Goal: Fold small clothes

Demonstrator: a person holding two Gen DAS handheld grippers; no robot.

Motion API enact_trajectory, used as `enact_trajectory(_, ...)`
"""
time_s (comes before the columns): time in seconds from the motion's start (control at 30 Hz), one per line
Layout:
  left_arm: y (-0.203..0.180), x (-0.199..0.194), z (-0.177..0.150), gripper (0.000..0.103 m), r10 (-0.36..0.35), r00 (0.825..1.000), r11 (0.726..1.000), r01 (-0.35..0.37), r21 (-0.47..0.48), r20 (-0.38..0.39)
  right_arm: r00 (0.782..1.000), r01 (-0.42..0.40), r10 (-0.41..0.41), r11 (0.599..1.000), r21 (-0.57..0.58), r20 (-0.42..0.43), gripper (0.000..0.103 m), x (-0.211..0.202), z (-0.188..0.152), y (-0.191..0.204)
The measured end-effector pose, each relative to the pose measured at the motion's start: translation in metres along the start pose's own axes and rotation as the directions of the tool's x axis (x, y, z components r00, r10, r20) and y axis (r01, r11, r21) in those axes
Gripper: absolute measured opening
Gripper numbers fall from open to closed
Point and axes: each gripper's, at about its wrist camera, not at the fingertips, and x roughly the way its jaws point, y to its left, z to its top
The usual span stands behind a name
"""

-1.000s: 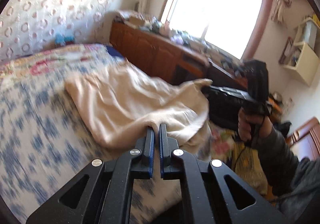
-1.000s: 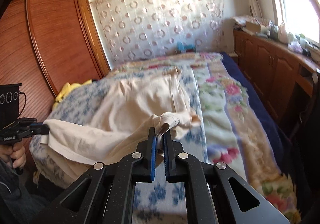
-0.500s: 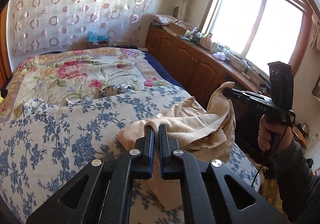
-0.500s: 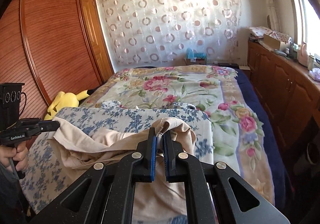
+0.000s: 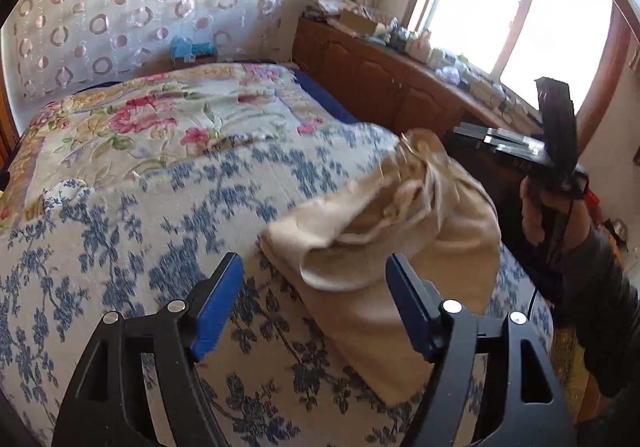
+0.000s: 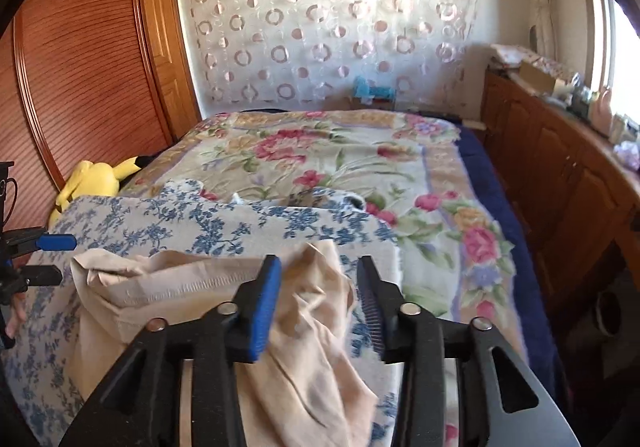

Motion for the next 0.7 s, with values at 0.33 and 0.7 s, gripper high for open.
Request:
enact_trajectory(0.33,-0.007,0.016,-0.011,0.075,0.015,0.998,1.000,-0.014,0.015,-0.062,0.986,-0.141,0.121,0.971,-0.195,-0.111,0.055,-0.010,-0.028,0.054)
enact_trajectory(0.7,0.030,0.064,0.042,0.075,0.222,0.975,0.973,-0.220,-0.072,0.015,0.996,-0.066,0.051,0.967,-0.246,-0.068,0.055,0.019,0.017,0.080)
